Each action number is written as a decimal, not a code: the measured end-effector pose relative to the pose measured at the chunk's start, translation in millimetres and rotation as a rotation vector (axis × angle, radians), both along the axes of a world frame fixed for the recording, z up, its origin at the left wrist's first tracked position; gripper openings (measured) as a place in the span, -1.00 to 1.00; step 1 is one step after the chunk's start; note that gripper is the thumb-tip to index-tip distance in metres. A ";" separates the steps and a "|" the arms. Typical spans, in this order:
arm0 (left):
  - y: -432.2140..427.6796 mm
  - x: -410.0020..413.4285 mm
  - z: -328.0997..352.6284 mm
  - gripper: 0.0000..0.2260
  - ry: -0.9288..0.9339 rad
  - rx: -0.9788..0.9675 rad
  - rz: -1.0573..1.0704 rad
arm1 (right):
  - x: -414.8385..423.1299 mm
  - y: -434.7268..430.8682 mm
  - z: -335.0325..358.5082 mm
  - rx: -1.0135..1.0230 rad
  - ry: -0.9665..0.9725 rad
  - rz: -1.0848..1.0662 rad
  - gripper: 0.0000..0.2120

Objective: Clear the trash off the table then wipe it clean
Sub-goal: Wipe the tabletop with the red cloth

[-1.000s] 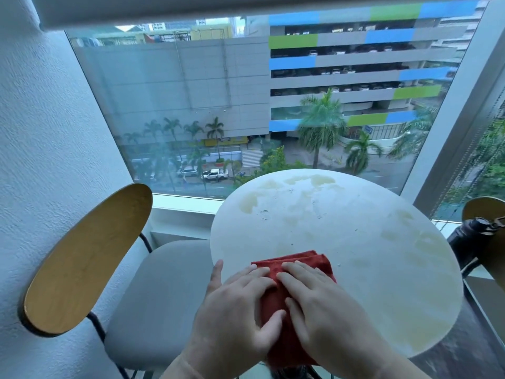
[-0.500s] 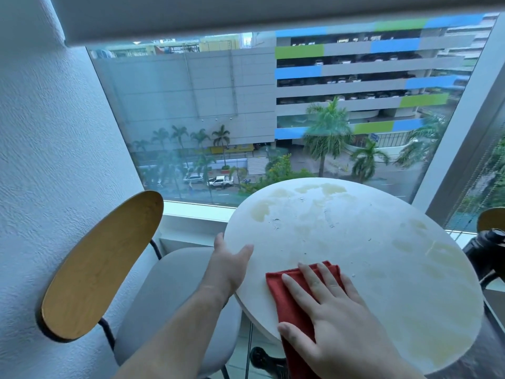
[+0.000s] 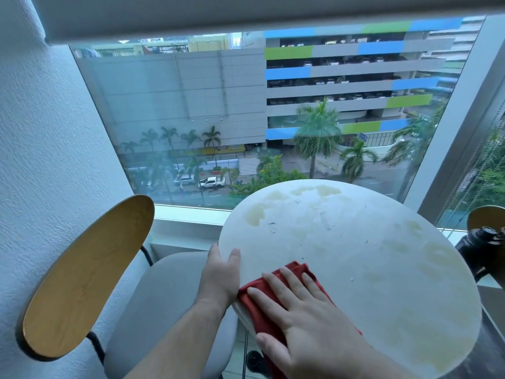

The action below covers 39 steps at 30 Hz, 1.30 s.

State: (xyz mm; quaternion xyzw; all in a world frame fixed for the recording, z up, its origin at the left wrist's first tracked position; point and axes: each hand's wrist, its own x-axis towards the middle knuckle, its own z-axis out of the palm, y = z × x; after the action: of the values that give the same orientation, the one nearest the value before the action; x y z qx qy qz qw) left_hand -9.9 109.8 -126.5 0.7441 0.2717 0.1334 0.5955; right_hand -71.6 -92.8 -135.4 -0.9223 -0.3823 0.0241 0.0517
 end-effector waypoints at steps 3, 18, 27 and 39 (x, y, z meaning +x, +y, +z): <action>0.8 1.2 -1.0 -0.78 -0.013 -0.001 -0.001 | 36.0 14.0 38.7 0.081 -0.021 -0.045 -0.33; 2.5 2.9 -5.3 -0.37 0.072 0.054 0.007 | 48.3 -37.9 39.5 -0.024 0.039 -0.205 -0.28; 3.9 4.0 -6.0 -0.41 0.075 0.166 -0.045 | 25.0 -13.8 24.7 -0.029 -0.035 -0.108 -0.24; 7.8 15.4 -0.4 -0.59 0.147 0.325 -0.073 | 42.7 12.1 41.8 0.090 0.029 -0.119 -0.32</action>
State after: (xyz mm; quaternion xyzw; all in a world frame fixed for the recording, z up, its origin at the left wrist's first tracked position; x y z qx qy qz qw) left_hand 5.5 117.6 -126.8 0.8477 0.2623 0.0991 0.4503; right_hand -28.9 -80.7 -93.7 -0.9397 -0.3267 0.0171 0.0998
